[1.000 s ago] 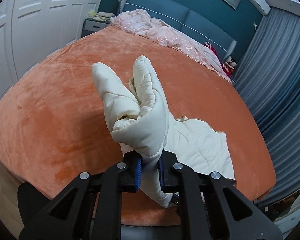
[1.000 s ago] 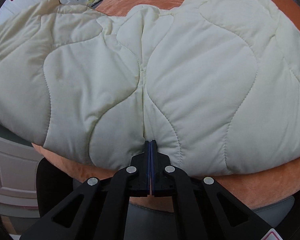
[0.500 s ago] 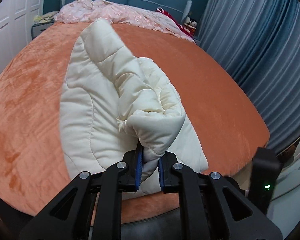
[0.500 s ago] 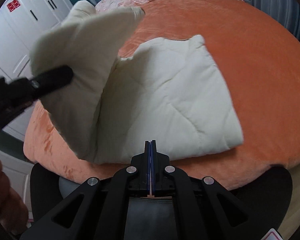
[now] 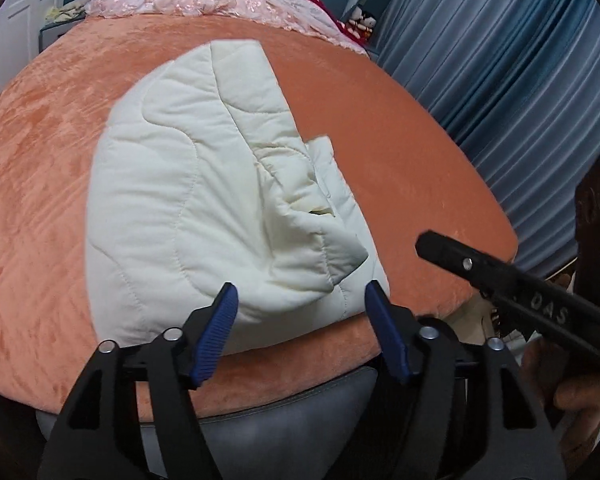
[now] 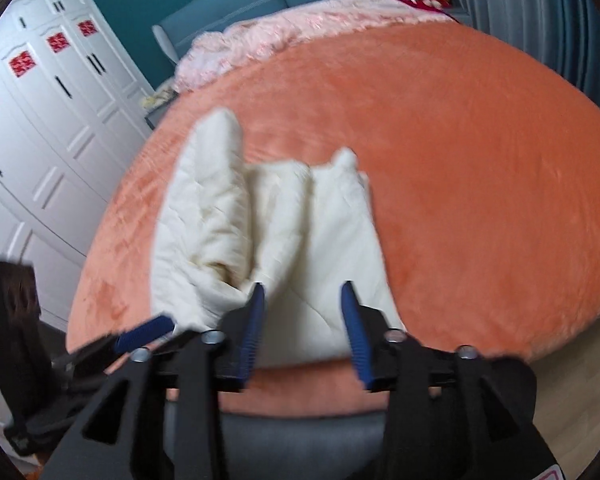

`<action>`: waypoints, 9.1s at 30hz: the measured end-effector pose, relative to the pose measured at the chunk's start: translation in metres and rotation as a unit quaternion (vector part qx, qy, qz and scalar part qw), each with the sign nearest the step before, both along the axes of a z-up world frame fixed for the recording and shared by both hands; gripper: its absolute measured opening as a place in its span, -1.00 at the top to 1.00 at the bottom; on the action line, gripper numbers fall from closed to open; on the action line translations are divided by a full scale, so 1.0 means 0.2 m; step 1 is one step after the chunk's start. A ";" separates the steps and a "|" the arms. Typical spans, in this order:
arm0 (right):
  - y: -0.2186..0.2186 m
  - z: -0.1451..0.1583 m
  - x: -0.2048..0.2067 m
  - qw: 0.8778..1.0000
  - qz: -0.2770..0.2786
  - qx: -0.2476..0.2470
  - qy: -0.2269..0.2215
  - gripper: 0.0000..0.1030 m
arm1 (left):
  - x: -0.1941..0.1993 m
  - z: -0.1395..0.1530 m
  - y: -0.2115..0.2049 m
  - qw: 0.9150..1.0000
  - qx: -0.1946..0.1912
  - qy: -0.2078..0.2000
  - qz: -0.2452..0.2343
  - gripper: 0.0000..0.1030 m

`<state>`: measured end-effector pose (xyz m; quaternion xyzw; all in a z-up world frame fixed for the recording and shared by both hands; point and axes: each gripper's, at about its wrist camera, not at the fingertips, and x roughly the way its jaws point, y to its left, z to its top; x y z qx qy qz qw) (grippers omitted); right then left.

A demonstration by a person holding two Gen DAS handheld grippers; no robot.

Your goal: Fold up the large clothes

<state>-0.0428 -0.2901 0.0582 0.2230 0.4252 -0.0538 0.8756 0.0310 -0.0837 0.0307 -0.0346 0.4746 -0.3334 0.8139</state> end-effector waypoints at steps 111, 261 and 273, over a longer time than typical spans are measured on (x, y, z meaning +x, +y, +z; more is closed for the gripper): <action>-0.54 -0.74 0.92 0.985 -0.137 -0.030 0.098 0.68 | 0.99 -0.50 -0.59 0.980 0.171 -0.006 0.106 -0.44; -0.20 -0.41 0.24 0.994 -0.016 -0.051 0.093 0.49 | 0.39 -0.15 -0.19 0.995 0.071 0.016 0.069 -0.04; 0.11 0.02 0.40 0.990 0.020 -0.138 -0.012 0.50 | 0.45 0.32 0.13 0.988 0.025 -0.116 0.097 -0.03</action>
